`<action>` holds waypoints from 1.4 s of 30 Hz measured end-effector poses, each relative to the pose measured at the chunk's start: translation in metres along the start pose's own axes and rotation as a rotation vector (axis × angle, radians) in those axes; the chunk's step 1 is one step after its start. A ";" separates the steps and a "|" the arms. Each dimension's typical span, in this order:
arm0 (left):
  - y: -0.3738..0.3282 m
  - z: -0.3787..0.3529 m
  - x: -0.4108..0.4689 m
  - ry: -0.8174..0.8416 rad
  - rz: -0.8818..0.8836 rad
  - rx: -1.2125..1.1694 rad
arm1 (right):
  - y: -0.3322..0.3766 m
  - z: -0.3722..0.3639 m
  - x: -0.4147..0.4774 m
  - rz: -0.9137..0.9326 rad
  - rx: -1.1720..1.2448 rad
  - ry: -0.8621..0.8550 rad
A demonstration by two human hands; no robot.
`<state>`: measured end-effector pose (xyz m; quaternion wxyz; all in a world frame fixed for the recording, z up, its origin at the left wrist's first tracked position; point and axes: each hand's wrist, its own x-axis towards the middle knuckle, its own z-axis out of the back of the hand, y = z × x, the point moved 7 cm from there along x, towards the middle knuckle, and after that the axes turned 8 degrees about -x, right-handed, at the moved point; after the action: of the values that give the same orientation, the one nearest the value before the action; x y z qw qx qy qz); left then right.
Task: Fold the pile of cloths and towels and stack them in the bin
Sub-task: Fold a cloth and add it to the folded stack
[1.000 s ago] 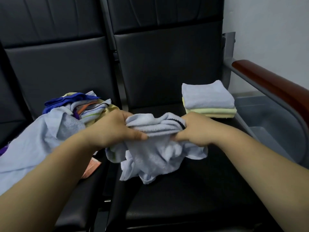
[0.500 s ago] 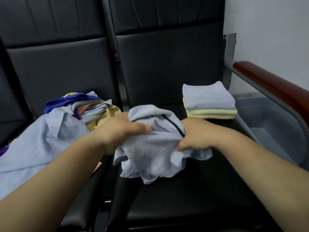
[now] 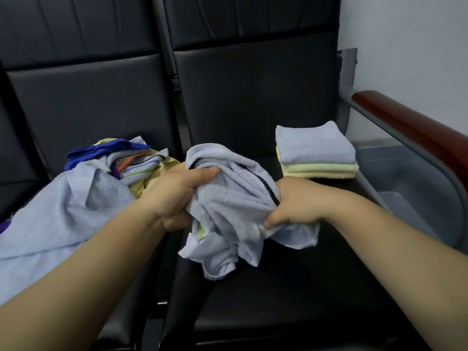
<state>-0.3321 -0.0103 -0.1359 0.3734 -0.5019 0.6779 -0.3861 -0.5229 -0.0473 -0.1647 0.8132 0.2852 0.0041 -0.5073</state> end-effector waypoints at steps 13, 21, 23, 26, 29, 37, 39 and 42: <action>-0.019 0.024 -0.004 -0.126 -0.076 0.350 | 0.011 0.004 -0.006 0.151 0.374 0.036; -0.019 0.013 -0.007 0.048 -0.063 0.520 | 0.001 0.029 -0.011 -0.002 0.172 -0.156; -0.023 0.009 -0.010 0.051 -0.055 1.031 | -0.001 0.034 -0.013 -0.004 0.223 -0.158; -0.043 0.003 -0.014 -0.066 0.032 1.472 | 0.004 0.039 -0.015 0.020 0.219 -0.136; -0.081 -0.007 -0.022 -0.137 0.063 1.389 | 0.019 0.063 -0.021 0.053 0.269 -0.153; -0.151 -0.019 -0.042 -0.192 -0.206 0.650 | 0.072 0.136 -0.055 0.134 0.111 -0.185; -0.157 -0.028 -0.045 -0.072 -0.191 0.666 | 0.074 0.148 -0.057 0.094 0.013 -0.186; -0.163 -0.033 -0.047 -0.070 -0.154 1.117 | 0.072 0.165 -0.058 0.019 -0.087 -0.240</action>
<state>-0.2877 0.0082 0.0306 0.5755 -0.2885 0.3192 -0.6955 -0.5380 -0.0541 0.0239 0.8242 0.1871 -0.0738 -0.5294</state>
